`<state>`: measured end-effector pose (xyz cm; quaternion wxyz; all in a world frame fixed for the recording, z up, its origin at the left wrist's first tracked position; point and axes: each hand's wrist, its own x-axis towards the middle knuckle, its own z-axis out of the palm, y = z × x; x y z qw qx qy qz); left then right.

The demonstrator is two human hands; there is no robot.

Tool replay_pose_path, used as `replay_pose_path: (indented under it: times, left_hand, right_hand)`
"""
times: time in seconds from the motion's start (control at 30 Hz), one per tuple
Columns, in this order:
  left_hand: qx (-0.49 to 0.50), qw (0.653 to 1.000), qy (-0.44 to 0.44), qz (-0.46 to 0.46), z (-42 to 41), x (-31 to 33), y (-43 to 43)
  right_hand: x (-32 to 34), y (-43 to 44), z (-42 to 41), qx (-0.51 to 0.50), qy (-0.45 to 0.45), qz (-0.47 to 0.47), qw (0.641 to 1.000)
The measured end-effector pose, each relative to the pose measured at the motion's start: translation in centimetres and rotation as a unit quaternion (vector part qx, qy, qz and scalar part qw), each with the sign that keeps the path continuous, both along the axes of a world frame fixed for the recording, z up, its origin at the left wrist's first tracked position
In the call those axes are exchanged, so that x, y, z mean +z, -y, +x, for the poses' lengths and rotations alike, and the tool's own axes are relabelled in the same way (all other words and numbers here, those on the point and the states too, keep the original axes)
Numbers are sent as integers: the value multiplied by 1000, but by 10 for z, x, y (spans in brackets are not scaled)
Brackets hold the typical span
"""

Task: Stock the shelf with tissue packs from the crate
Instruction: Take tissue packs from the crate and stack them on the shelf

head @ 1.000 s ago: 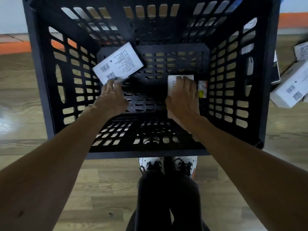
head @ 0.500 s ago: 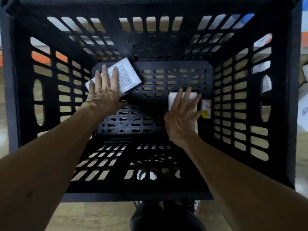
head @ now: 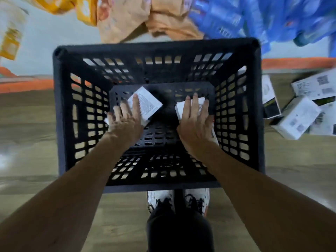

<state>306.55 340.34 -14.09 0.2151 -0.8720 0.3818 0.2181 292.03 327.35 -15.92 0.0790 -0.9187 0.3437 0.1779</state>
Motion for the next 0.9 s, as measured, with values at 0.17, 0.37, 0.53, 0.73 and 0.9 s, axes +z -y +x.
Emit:
replay_pose_path:
  times: [0.17,0.37,0.53,0.73,0.9]
  left_hand:
    - [-29,999,3,-23,-11,115,18]
    - [-55,996,29,-62,-7,270,47]
    - [-102,984,89,-112,-4,425,77]
    - [-144,974,70,-163,-32,636,124]
    - [-175,957,81,-215,-61,733,152]
  right_hand:
    - [109,8,7,-45,37,-16,998]
    - [258,37,-1,-39,41,-52,997]
    - [418,83,-21,-73,21,-77,994]
    - [639,138,-66,-117,41,-158,980]
    - [750,162,-103,-142,47,-183,972]
